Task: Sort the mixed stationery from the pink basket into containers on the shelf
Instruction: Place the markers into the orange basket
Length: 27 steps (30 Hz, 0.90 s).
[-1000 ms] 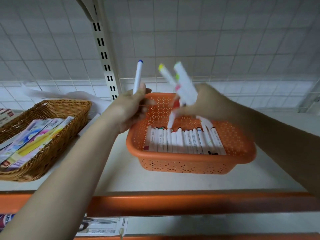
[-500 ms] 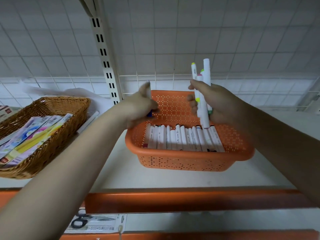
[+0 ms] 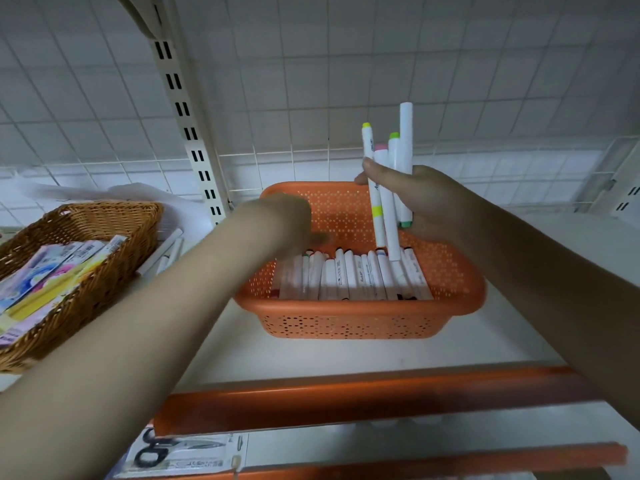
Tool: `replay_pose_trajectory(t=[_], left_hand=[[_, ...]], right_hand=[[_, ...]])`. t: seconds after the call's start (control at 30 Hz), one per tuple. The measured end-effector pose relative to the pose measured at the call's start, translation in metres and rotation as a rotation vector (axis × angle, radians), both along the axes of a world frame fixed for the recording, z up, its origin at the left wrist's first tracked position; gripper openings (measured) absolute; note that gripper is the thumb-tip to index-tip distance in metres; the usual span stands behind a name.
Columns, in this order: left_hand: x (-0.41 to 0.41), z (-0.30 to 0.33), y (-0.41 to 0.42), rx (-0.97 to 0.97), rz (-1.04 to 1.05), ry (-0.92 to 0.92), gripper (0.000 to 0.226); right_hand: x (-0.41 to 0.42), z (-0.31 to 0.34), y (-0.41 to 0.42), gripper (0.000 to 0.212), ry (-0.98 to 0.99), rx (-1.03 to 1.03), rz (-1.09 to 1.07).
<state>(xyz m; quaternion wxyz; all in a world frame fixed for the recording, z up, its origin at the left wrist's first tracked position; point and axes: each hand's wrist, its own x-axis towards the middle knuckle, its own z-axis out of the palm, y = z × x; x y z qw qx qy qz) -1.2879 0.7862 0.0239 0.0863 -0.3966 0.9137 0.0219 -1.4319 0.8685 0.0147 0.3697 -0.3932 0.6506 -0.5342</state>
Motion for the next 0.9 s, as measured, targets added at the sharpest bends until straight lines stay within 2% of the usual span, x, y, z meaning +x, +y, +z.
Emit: replay_pose_trajectory(t=[0.07,0.13,0.2,0.27,0.33,0.43,0.5,0.6,0.67,0.7,0.77,0.8,0.83,0.9], left_hand=[[-0.003,0.011,-0.010,0.171,0.029,0.496,0.053],[-0.007,0.019,-0.014,0.479,0.051,0.899,0.042],[-0.014,0.017,-0.016,0.679,0.072,1.092,0.034],[-0.021,0.007,-0.017,0.790,0.080,1.221,0.023],[-0.022,0.001,-0.024,0.744,0.082,1.305,0.016],[-0.018,-0.004,-0.035,0.520,0.042,1.194,0.018],[-0.015,-0.009,-0.036,0.425,0.042,0.896,0.026],[-0.014,-0.026,-0.037,0.353,0.016,0.318,0.037],[-0.017,-0.033,-0.034,0.284,-0.004,0.144,0.039],[-0.018,-0.032,-0.032,0.201,-0.016,0.150,0.042],[-0.020,-0.022,-0.026,0.102,-0.048,0.405,0.047],[-0.020,-0.016,-0.022,0.168,-0.072,0.578,0.049],[-0.020,-0.010,-0.017,0.316,-0.109,0.714,0.048],[-0.017,-0.002,-0.007,0.603,-0.193,0.797,0.034]], right_hand=[[0.002,-0.002,0.001,0.024,0.050,-0.001,0.081],[0.007,-0.004,0.002,0.027,0.131,0.015,0.120],[0.010,-0.006,0.000,0.041,0.220,0.054,0.120],[0.011,-0.010,-0.002,0.056,0.269,0.074,0.071],[0.008,-0.012,-0.001,0.043,0.297,0.015,-0.015],[-0.002,-0.008,0.006,0.031,0.295,-0.099,-0.127],[-0.011,-0.005,0.010,0.027,0.279,-0.148,-0.156],[-0.018,-0.002,0.012,0.021,0.239,-0.169,-0.144],[-0.021,-0.003,0.012,0.018,0.146,-0.194,-0.119],[-0.022,-0.004,0.011,0.018,0.122,-0.194,-0.109],[-0.022,-0.005,0.010,0.020,0.105,-0.182,-0.082],[-0.021,-0.006,0.010,0.021,0.097,-0.177,-0.065],[-0.019,-0.006,0.009,0.021,0.091,-0.172,-0.048],[-0.014,-0.007,0.008,0.024,0.082,-0.174,-0.021]])
